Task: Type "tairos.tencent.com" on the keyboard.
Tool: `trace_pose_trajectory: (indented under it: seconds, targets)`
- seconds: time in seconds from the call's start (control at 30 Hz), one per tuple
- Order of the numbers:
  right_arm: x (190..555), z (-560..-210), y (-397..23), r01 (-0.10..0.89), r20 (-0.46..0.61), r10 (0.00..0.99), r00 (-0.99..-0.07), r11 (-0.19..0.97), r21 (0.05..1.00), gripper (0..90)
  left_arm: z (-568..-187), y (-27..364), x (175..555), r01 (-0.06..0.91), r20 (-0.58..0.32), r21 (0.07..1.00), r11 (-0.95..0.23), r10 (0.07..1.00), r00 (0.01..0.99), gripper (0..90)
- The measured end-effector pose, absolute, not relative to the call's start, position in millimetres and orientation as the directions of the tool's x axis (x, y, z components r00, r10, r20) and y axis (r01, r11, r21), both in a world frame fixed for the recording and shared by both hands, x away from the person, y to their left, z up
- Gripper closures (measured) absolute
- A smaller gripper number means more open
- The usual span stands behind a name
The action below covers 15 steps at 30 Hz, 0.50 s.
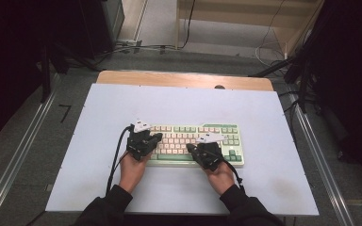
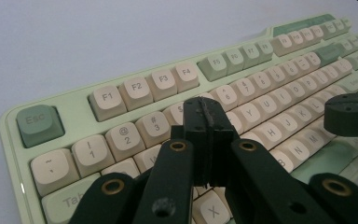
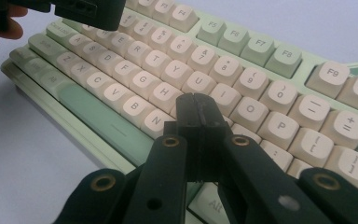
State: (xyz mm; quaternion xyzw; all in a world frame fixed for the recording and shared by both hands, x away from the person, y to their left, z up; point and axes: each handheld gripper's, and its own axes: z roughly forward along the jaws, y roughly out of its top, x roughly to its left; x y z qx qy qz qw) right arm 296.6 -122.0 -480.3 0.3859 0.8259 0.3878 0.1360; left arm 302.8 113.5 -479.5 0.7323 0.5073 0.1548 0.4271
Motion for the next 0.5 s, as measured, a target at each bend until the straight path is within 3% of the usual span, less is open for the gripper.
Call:
trace_pose_trajectory:
  seconds: [0.5]
  targets:
    - [297, -483, -104, 0.512, 0.064, 0.714, -0.697, 0.433, 0.742, 87.3, -480, 113, 303, 0.613, -0.206, 0.780, -0.125, 0.873, 0.441, 90.0]
